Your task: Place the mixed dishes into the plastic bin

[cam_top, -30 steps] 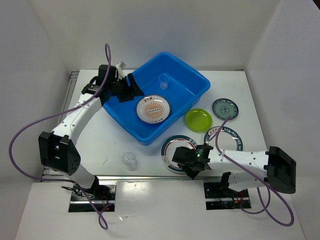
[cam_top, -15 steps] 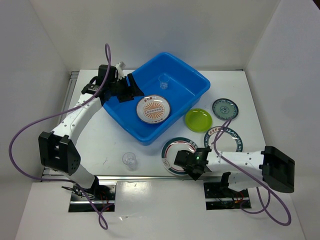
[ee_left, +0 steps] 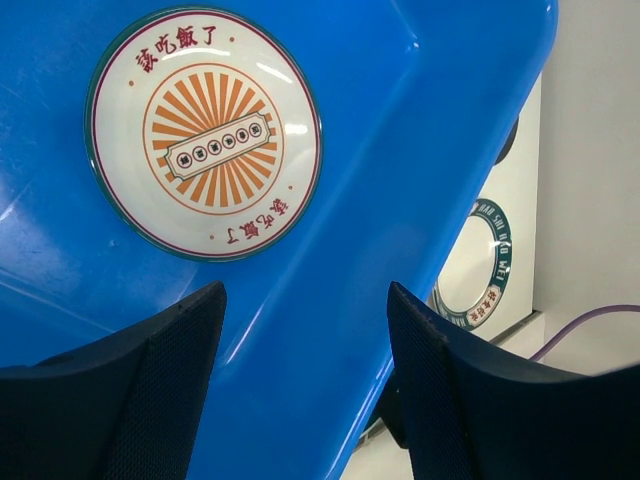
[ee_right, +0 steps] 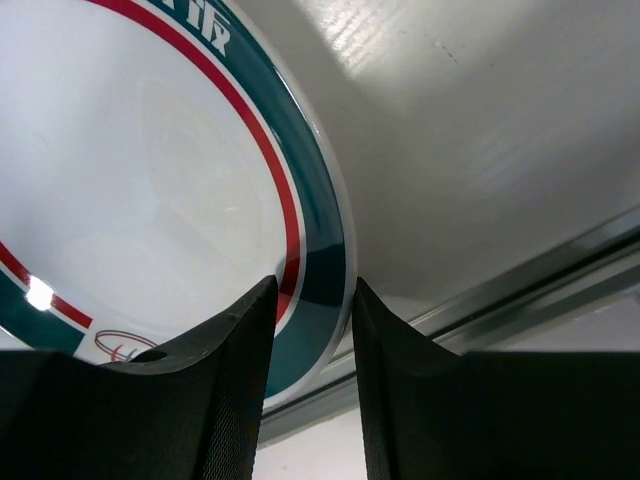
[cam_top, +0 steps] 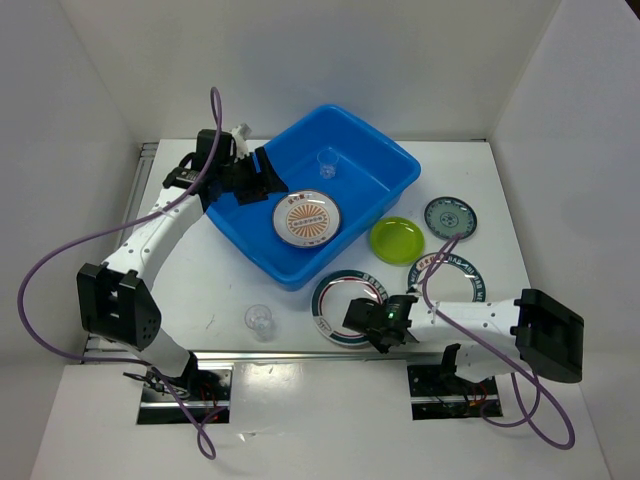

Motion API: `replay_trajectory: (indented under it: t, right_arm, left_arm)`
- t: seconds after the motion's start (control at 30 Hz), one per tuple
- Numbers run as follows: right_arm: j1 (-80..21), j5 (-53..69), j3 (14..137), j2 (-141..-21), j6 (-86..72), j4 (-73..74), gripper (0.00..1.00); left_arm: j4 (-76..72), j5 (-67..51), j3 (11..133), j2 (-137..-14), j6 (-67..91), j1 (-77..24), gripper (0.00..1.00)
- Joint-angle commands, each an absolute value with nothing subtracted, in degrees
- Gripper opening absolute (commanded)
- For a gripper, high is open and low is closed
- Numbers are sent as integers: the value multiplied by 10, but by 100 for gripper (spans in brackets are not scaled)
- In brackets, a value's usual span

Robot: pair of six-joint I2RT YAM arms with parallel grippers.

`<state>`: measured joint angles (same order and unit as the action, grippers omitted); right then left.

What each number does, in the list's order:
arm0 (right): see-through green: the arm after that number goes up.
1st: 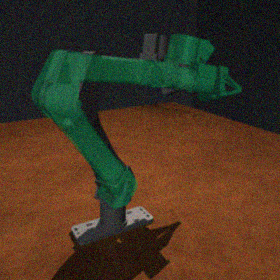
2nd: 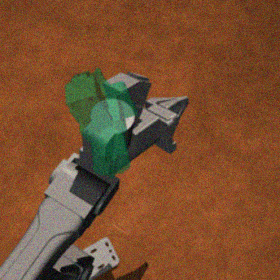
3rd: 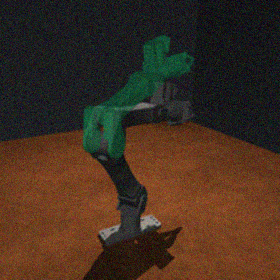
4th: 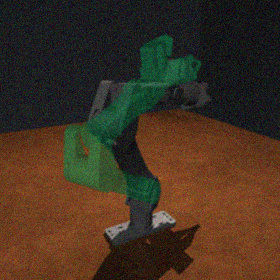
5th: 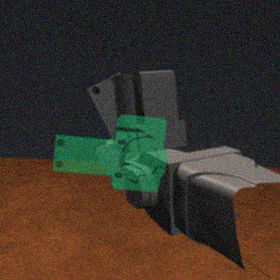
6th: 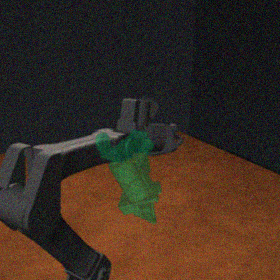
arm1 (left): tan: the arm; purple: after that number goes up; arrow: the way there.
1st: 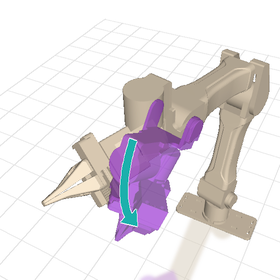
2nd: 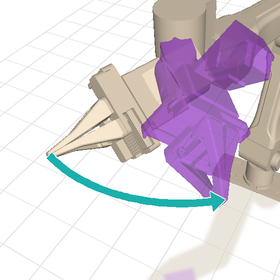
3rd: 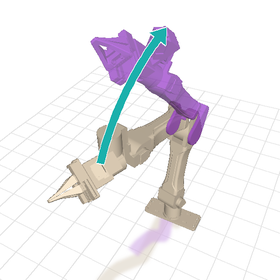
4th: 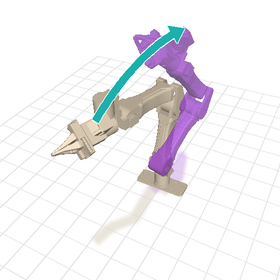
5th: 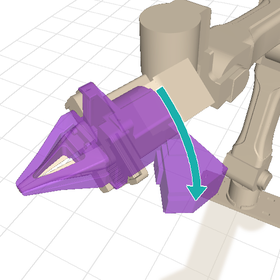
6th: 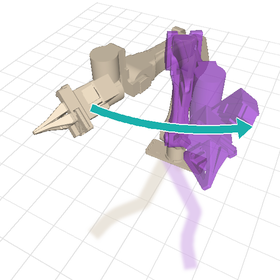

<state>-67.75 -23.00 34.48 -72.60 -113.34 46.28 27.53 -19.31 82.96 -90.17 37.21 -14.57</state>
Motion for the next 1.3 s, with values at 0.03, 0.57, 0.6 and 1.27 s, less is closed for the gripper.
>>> replay_trajectory:
  t: [0.03, 0.57, 0.6, 1.27]
  right_arm:
    - [-683, -291, 337, -730, -1250, 440, 41]
    - [-708, -337, 308, -654, -1262, 439, 1]
    - [-708, -348, 322, -649, -1262, 451, 1]
    - [-708, -428, 402, -555, -1202, 539, 1]
  left_arm:
    - [272, -204, 841, -908, 352, -148, 73]
    - [267, -214, 847, -935, 358, -148, 73]
    - [267, -214, 847, -935, 358, -148, 73]
    - [272, -193, 853, -925, 358, -148, 73]
